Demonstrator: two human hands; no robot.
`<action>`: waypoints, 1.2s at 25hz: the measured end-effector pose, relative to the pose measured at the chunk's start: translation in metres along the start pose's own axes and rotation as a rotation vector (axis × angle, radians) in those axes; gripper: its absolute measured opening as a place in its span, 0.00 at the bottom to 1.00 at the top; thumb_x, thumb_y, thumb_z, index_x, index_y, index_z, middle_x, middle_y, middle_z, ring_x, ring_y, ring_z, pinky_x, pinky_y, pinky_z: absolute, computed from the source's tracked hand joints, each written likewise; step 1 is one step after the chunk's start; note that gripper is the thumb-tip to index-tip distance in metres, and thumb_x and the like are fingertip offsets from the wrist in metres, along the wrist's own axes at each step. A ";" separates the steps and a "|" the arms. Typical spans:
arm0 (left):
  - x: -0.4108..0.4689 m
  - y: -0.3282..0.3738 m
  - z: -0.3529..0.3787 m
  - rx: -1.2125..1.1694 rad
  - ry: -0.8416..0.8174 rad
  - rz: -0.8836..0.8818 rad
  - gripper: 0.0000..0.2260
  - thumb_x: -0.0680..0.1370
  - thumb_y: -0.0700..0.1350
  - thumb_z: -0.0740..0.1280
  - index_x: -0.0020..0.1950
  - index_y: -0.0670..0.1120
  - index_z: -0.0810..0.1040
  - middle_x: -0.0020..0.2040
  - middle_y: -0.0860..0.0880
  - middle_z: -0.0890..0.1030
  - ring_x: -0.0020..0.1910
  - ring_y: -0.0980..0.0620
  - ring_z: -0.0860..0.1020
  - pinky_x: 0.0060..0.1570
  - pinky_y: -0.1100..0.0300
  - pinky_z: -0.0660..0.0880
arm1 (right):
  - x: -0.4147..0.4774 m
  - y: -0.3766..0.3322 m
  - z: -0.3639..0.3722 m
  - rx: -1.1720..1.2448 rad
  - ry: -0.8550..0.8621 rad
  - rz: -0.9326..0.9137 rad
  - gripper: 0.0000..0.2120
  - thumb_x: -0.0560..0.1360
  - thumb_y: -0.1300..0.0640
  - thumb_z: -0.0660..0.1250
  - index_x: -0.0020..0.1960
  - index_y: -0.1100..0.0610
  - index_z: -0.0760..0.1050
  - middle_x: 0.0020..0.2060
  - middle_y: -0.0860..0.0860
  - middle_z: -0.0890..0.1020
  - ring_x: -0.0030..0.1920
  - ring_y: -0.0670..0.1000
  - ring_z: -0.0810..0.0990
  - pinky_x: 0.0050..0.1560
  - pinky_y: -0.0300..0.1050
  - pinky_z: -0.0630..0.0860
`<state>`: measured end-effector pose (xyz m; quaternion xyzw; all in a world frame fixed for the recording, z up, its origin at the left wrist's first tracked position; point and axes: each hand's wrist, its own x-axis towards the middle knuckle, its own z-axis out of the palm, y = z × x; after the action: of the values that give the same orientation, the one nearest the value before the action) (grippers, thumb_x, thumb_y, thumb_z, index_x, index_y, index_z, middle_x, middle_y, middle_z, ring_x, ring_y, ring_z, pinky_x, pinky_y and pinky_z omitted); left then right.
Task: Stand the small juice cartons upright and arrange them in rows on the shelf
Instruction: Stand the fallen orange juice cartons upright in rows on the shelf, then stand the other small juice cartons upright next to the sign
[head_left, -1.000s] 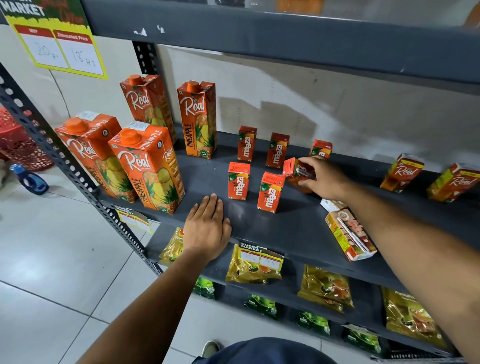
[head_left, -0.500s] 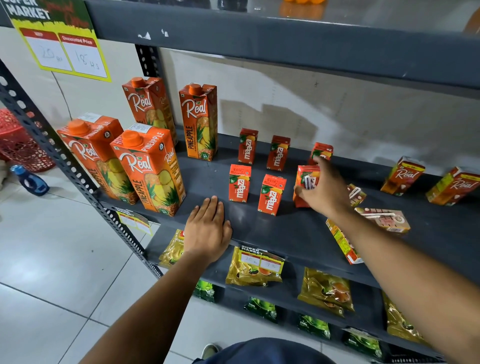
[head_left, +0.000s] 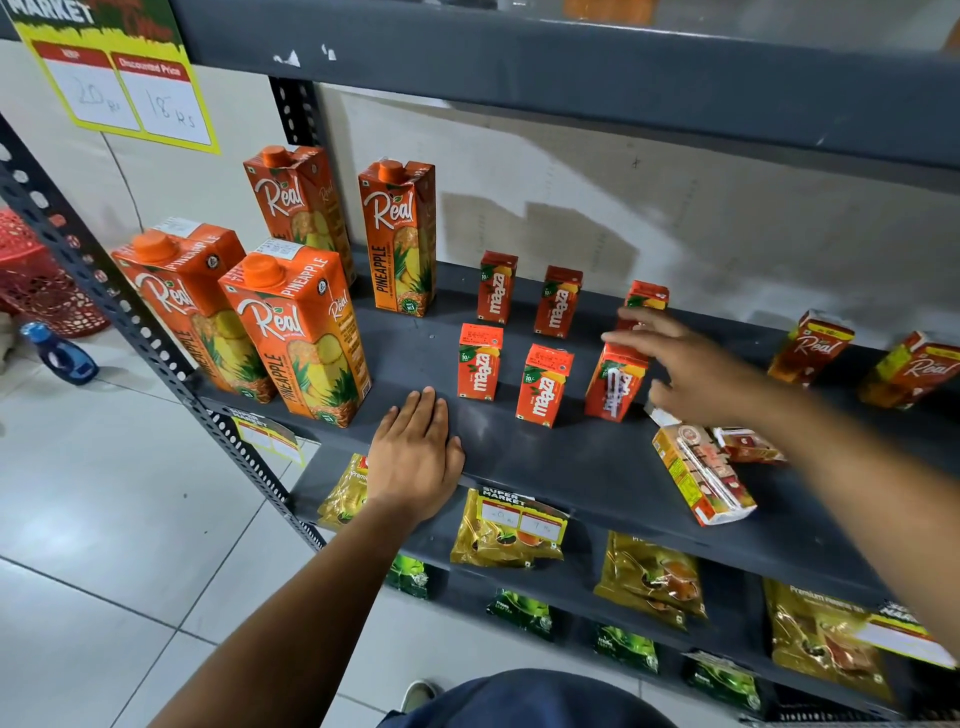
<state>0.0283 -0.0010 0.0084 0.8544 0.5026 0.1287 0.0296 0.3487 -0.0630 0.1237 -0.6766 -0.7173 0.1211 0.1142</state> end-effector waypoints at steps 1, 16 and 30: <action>0.000 0.000 0.000 0.003 -0.003 -0.001 0.27 0.77 0.52 0.51 0.67 0.37 0.73 0.69 0.38 0.72 0.69 0.40 0.70 0.68 0.44 0.64 | 0.005 0.002 -0.011 -0.093 -0.098 -0.036 0.36 0.72 0.71 0.64 0.73 0.42 0.64 0.77 0.42 0.54 0.72 0.45 0.58 0.55 0.32 0.67; -0.001 -0.002 0.001 0.008 -0.002 0.007 0.28 0.77 0.53 0.48 0.69 0.37 0.71 0.71 0.38 0.70 0.71 0.40 0.67 0.70 0.45 0.62 | 0.032 -0.012 -0.020 -0.421 -0.134 0.035 0.22 0.76 0.34 0.54 0.54 0.51 0.73 0.44 0.51 0.81 0.41 0.50 0.79 0.43 0.50 0.78; -0.014 0.020 -0.012 -0.159 0.064 0.093 0.29 0.79 0.55 0.47 0.72 0.38 0.66 0.74 0.39 0.66 0.75 0.41 0.59 0.73 0.45 0.54 | 0.005 0.007 -0.045 -0.167 0.211 0.322 0.20 0.79 0.44 0.58 0.67 0.51 0.67 0.59 0.57 0.78 0.53 0.57 0.77 0.49 0.52 0.75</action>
<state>0.0362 -0.0237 0.0208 0.8672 0.4513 0.1967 0.0755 0.3702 -0.0564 0.1640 -0.7986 -0.5914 0.0064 0.1117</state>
